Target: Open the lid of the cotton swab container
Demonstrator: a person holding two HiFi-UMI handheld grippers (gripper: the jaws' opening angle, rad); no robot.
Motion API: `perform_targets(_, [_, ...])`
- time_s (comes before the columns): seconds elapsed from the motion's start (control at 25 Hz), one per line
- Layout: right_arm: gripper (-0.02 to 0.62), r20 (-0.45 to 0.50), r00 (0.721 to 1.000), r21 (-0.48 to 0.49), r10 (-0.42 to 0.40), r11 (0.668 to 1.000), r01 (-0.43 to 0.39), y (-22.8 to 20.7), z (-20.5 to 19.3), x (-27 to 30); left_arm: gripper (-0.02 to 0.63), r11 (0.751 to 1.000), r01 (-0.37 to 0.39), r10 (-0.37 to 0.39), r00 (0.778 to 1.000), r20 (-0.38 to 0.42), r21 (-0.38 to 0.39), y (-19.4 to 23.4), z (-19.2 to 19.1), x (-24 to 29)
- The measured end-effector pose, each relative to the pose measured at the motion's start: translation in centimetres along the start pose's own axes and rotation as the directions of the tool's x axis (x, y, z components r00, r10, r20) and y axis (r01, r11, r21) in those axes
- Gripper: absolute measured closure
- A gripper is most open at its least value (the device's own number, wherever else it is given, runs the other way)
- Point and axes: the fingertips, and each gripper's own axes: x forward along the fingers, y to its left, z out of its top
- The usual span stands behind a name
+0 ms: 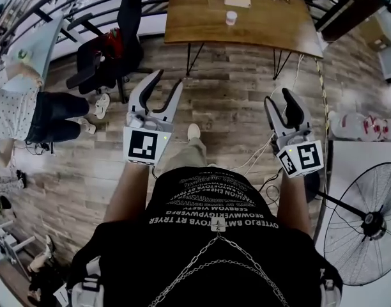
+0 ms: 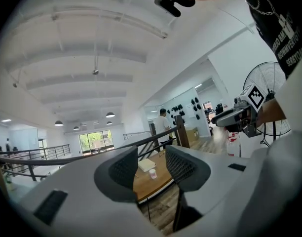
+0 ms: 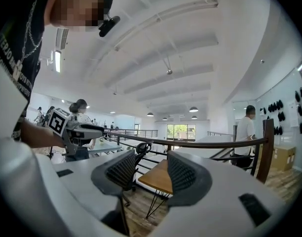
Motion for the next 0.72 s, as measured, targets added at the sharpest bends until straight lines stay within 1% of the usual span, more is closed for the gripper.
perform_targets(0.16, [0.403, -0.010, 1.000, -0.004, -0.005, 1.000, 0.005, -1.3, 0.1, 3.0, 0.428, 1.000, 0.008, -0.008, 1.000, -0.001, -0.005, 1.8, -0.6, 3.1])
perform_targets(0.28, [0.403, -0.021, 1.000, 0.009, -0.008, 1.000, 0.008, -2.6, 0.0, 5.2, 0.428, 0.999, 0.033, -0.033, 0.999, -0.001, -0.005, 2.5, -0.9, 5.6])
perform_targets(0.56, [0.403, -0.034, 0.999, 0.018, -0.017, 1.000, 0.018, -4.2, 0.3, 10.0, 0.428, 0.996, 0.085, -0.085, 0.996, -0.012, -0.021, 4.7, -1.9, 10.2])
perform_targets(0.72, [0.403, -0.048, 0.998, 0.003, -0.030, 1.000, 0.030, -4.9, 0.7, 11.9, 0.428, 0.995, 0.101, -0.101, 0.995, -0.010, -0.020, 6.3, -2.0, 12.4])
